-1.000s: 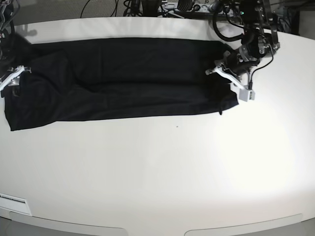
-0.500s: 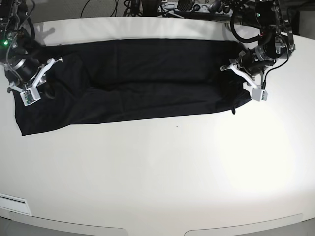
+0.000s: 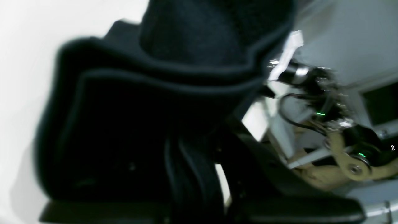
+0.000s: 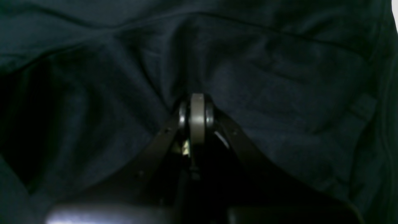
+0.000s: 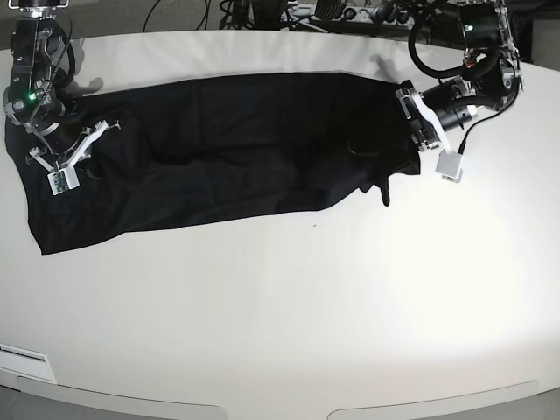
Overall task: Fold the T-shirt properly
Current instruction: 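Fold the strip's end with the left gripper toward the right gripper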
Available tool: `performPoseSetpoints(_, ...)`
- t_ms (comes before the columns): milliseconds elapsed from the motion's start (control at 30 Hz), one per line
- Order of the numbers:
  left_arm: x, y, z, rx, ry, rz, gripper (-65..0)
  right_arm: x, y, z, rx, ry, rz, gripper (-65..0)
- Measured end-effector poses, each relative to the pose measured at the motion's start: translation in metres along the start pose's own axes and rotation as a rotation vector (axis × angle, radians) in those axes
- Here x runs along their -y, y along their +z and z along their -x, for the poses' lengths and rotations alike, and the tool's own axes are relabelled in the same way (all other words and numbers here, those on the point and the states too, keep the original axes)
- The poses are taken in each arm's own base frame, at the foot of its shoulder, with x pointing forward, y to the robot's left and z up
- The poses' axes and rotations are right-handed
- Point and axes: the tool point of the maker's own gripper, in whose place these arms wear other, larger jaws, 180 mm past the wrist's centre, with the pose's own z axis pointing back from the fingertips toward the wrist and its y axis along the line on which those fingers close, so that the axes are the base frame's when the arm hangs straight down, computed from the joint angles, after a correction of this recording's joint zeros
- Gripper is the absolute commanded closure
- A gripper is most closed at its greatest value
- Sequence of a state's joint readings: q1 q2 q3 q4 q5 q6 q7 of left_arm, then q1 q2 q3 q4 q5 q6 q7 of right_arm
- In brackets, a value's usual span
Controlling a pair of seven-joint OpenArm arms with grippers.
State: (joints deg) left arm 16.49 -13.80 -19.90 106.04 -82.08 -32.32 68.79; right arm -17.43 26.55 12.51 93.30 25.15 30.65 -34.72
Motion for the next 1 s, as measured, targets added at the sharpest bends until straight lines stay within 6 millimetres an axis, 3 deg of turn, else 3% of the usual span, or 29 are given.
performPoseSetpoints(233,0.030,-0.004,-0.016,0.009,-0.151,0.068,0.0,-0.005,0.001,0.000,-0.006,-0.050,-0.034,0.0)
performPoseSetpoints(433,0.041,-0.031,-0.025,0.061,-0.180,0.101,0.0,-0.007,0.001,0.001,-0.012,-0.034,-0.050,0.0)
performPoseSetpoints(767,0.045,-0.092,-0.002,0.002,-0.219,0.028,0.0,-0.008,0.001,0.003,-0.026,-0.031,-0.052,0.0)
performPoseSetpoints(1000,0.054,-0.113,0.008,0.002,-0.192,0.047,0.0,-0.008,0.001,0.003,-0.026,-0.031,-0.053,0.0)
